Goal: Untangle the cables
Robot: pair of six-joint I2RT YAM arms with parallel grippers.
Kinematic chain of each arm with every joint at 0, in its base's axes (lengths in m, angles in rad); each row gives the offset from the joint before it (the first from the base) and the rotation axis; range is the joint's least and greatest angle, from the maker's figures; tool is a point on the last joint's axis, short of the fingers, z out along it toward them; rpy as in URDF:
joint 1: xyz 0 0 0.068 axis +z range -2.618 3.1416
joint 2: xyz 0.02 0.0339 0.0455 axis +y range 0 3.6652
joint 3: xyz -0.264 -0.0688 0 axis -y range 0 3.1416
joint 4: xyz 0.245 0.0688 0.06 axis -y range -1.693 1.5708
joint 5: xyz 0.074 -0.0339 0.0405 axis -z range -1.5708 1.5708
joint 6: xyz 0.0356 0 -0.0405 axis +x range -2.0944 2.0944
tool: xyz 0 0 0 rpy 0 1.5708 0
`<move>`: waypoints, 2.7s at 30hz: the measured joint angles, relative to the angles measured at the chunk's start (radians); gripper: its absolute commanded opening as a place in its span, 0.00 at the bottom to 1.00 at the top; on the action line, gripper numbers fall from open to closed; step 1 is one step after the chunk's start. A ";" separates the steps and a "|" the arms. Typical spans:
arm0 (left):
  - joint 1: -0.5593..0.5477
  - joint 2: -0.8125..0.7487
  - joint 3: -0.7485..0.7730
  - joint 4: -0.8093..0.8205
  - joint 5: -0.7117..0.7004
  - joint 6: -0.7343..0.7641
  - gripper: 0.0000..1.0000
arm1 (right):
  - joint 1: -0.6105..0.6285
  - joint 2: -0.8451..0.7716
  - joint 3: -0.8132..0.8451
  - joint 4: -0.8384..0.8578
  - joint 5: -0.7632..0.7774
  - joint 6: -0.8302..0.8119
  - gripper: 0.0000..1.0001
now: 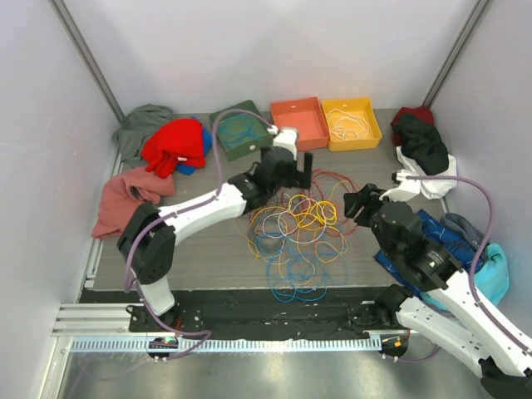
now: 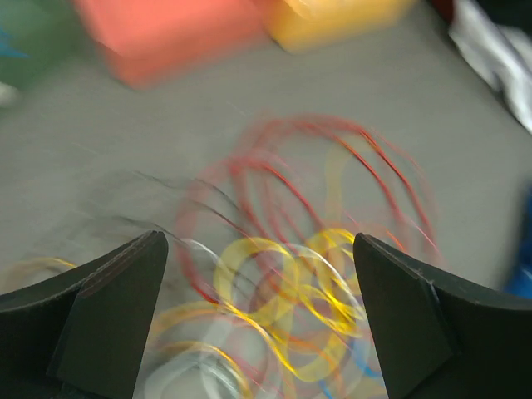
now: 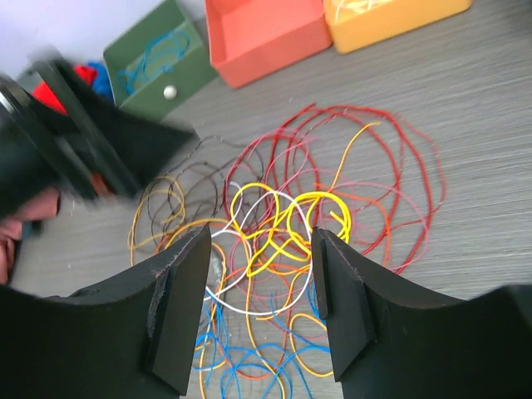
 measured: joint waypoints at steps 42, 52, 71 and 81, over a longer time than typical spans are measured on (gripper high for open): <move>-0.302 -0.092 -0.349 -0.200 0.279 -0.180 0.81 | -0.001 -0.055 -0.108 -0.054 0.027 0.077 0.58; -0.304 -0.012 -0.357 -0.197 0.262 -0.185 0.11 | -0.001 -0.074 -0.113 -0.054 0.026 0.078 0.58; -0.323 -0.579 -0.106 -0.386 -0.024 0.066 0.11 | -0.003 0.011 -0.128 0.008 -0.061 0.081 0.58; -0.309 -0.507 -0.098 -0.392 0.024 0.090 0.69 | -0.003 0.055 -0.128 0.047 -0.137 0.073 0.58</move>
